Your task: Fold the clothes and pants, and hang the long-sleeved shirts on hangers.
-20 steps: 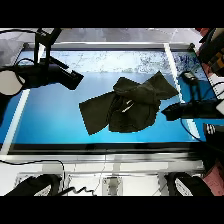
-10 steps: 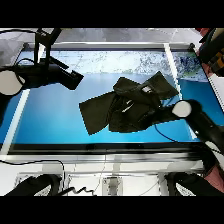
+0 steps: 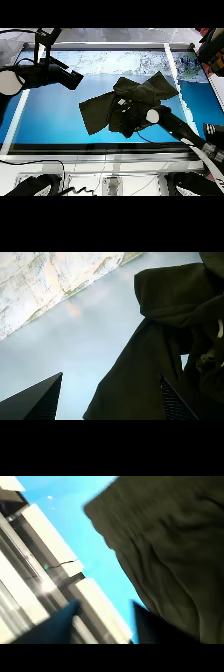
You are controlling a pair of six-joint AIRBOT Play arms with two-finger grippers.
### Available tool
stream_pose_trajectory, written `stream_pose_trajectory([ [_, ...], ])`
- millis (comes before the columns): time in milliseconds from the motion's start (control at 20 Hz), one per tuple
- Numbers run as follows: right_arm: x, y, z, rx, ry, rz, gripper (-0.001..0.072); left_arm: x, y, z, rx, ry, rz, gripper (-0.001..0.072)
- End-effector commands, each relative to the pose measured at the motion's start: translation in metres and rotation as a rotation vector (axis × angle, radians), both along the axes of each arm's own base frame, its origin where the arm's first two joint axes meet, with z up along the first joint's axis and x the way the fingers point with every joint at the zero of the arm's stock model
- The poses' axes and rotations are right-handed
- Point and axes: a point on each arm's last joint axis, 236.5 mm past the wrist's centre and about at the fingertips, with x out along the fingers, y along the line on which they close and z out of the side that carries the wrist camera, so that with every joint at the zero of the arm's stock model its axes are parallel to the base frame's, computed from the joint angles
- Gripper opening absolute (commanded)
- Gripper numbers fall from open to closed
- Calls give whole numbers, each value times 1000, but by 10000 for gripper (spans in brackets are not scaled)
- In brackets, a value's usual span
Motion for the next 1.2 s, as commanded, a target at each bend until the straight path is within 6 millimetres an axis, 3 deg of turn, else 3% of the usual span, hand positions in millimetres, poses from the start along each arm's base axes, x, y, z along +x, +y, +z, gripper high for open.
stream_pose_trajectory([
  [0,0,27,-11,1,-86,123,573,0,0,0,0,-2,1,706],
  [100,4,37,-17,-17,-152,173,573,0,0,0,0,-1,1,706],
  [450,30,43,-41,-125,-330,285,572,10,-3,-19,15,39,1,706],
  [650,37,33,-68,-207,-334,334,570,15,-5,-30,24,62,0,706],
  [950,40,32,-81,-232,-336,351,570,19,-7,-40,31,83,1,706],
  [1150,35,49,-77,-212,-384,409,570,20,-7,-42,33,87,1,706],
])
